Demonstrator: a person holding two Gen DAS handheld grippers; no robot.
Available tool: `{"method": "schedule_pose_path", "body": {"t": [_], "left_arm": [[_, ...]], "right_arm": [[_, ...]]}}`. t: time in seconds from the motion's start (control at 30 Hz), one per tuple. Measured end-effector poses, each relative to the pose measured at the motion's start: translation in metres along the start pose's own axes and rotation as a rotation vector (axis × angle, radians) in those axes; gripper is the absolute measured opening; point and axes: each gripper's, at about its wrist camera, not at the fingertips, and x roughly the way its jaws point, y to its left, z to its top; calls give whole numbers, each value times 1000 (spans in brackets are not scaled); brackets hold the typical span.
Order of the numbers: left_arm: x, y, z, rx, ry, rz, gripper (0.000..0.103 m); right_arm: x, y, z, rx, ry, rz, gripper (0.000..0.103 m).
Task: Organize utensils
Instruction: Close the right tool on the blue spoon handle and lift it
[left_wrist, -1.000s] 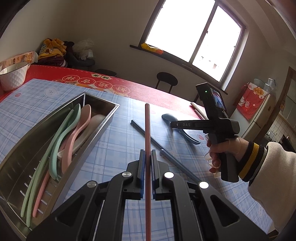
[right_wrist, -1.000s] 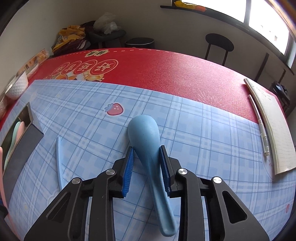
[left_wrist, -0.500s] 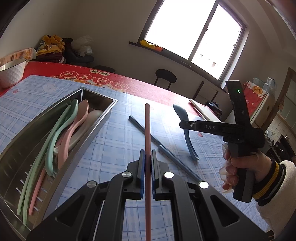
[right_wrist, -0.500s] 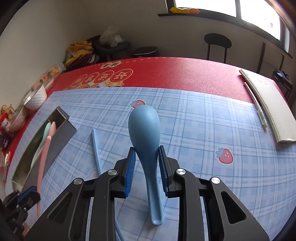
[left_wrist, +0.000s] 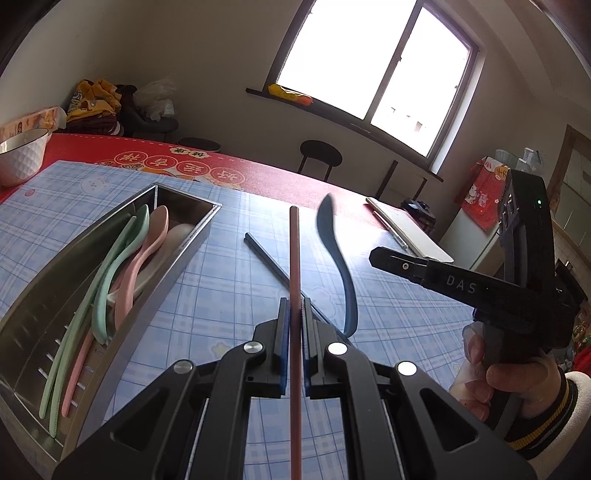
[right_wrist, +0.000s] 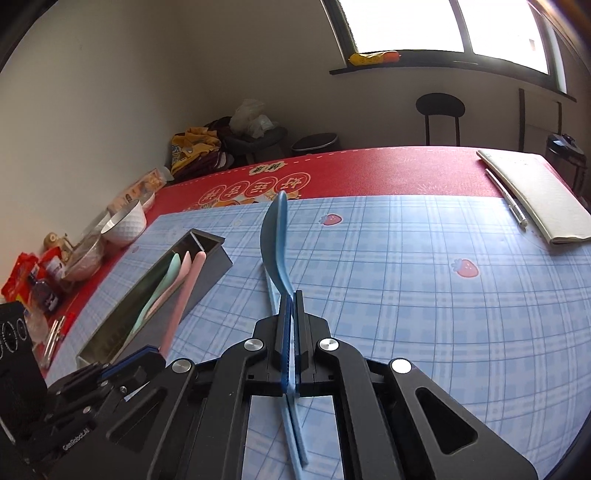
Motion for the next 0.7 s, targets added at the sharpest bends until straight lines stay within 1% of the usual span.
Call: {"method": "schedule_pose_path", "body": {"t": [0.07, 0.17, 0.2, 0.23, 0.3, 0.47, 0.53, 0.57, 0.6, 0.63, 0.67, 0.7], "left_arm": [[-3, 1, -1, -2, 2, 4, 6], [-8, 5, -2, -5, 0, 15, 6], [-9, 6, -2, -8, -1, 17, 6], [-10, 7, -2, -11, -1, 20, 6], [-13, 11, 0, -19, -3, 23, 6], [-20, 13, 1, -19, -10, 30, 6], [-23, 16, 2, -24, -14, 32, 6], [-24, 17, 2, -26, -15, 34, 6], [-25, 18, 2, -27, -14, 35, 6], [-27, 18, 2, -29, -13, 35, 6], [-27, 19, 2, -30, -12, 35, 6], [-28, 20, 2, -30, -11, 35, 6]], "right_arm": [[2, 3, -5, -11, 21, -8, 0], [5, 2, -10, -14, 50, 3, 1], [7, 2, -10, -21, 64, 10, 4], [9, 3, -9, -35, 78, 6, 4], [14, 6, -6, -73, 94, -4, 4], [27, 22, -1, -193, 147, 4, 5], [34, 32, -2, -262, 178, 4, 8], [37, 36, -3, -292, 194, 9, 22], [38, 40, -3, -320, 203, 10, 43], [36, 44, -4, -347, 201, 17, 49], [35, 47, -5, -378, 201, 32, 50], [34, 52, -6, -415, 203, 23, 50]]}}
